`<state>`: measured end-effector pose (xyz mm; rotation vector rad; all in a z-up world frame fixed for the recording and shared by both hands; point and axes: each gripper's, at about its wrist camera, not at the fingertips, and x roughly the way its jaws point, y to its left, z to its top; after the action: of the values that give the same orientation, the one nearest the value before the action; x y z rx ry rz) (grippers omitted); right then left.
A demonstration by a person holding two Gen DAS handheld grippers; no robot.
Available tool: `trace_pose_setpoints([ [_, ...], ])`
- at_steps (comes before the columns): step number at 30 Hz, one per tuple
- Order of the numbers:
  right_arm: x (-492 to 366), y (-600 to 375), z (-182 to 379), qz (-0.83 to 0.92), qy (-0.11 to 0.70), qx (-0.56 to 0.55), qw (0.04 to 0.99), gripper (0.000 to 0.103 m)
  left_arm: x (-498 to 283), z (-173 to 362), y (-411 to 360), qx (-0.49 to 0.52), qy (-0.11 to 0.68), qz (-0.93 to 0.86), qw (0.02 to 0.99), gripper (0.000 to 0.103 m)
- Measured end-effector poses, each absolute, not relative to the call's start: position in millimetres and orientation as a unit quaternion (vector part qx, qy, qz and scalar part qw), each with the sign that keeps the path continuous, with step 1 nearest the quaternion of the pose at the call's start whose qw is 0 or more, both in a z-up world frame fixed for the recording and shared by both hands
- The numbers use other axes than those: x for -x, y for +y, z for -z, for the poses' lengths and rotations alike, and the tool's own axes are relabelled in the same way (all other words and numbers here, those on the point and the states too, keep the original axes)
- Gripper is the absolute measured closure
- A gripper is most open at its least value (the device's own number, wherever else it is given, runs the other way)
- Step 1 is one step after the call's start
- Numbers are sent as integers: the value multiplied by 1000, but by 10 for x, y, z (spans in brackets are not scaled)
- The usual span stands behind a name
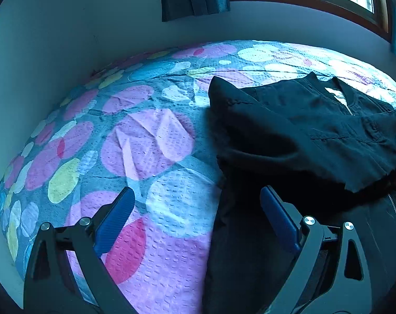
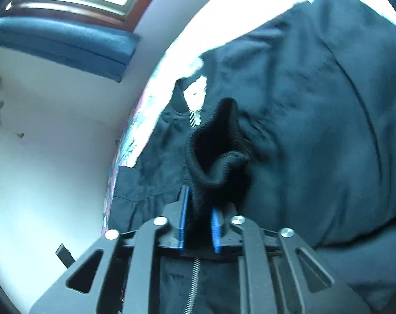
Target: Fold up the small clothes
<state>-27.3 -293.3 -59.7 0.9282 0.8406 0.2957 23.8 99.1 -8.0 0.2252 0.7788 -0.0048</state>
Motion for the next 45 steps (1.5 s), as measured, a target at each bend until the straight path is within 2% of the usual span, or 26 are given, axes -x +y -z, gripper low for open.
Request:
trace_pose_setpoints([
  [4,178,-2841,22,-176,349,-412,823,92,-378,119,892,-134,381,-21,914,6],
  [9,470,-2933,-761,-206,229,-376,874,93,-660,240,863,-153,398,-68,902,6],
  [11,586,-3008,-663,-183,239,-355,885,93,-698,271,907,-137,408,-70,900,6],
  [14,612,-3117,-97,-124,317,-341,876,93,-735,319,1019,-114,419,-75,898,6],
  [17,579,-3259,550,-99,388,-376,836,93,-748,337,1114,-82,428,-72,897,5],
  [20,605,-3300,824,-97,412,-394,816,93,-731,347,1162,-65,429,-71,898,5],
  [24,660,-3198,706,-111,392,-353,842,93,-734,372,1247,-38,438,-70,896,5],
  [27,642,-3209,735,-89,411,-327,846,93,-747,423,1326,-10,452,-58,890,4],
  [38,431,-3265,877,-94,424,-378,818,92,-562,275,1380,-10,441,-61,895,4],
  [42,435,-3275,899,-93,423,-375,820,93,-487,74,1484,11,413,-15,911,4],
  [45,442,-3251,867,-88,423,-362,826,92,-606,81,1459,22,419,25,907,4],
])
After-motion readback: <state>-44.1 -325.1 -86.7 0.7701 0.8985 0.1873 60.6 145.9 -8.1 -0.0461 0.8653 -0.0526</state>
